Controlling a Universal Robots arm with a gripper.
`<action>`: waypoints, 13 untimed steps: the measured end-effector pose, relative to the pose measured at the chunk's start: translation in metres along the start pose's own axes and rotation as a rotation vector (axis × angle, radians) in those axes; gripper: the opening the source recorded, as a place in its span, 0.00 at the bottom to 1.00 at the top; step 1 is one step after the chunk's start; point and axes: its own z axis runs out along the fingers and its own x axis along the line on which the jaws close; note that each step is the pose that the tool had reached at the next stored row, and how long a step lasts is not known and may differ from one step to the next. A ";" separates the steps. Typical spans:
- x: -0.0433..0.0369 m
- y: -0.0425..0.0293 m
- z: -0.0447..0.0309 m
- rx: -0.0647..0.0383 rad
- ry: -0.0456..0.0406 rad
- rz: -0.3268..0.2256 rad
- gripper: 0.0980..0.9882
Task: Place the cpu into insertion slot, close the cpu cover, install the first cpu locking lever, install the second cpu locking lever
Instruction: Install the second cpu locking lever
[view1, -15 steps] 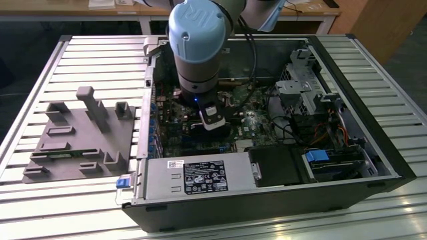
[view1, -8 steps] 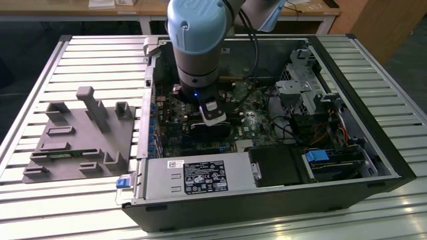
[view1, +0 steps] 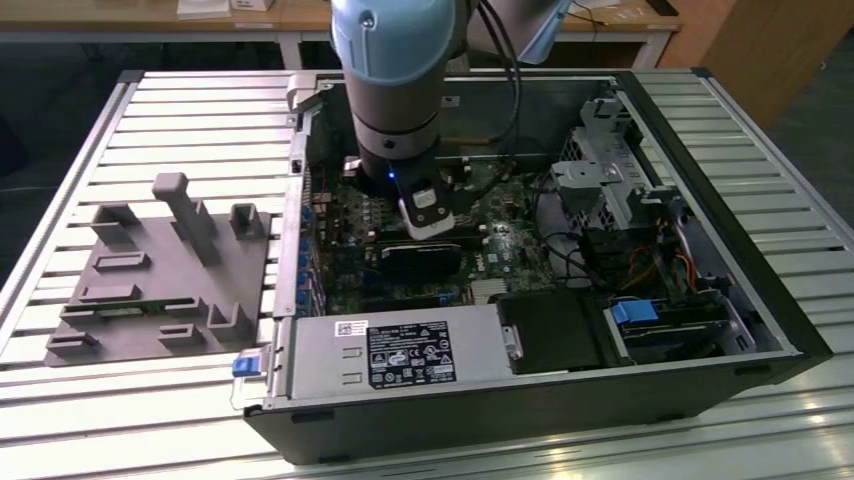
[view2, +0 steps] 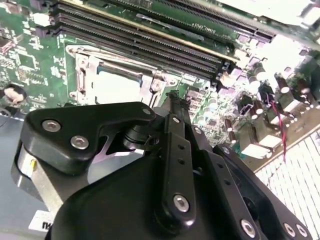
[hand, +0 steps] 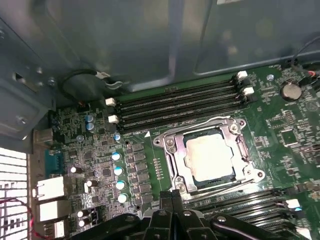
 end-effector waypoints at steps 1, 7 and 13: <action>0.0000 0.0005 -0.0012 0.005 -0.0017 0.000 0.01; -0.0006 0.0018 -0.0031 0.078 -0.0202 0.002 0.01; -0.0136 0.0050 -0.0024 0.086 -0.0236 0.007 0.01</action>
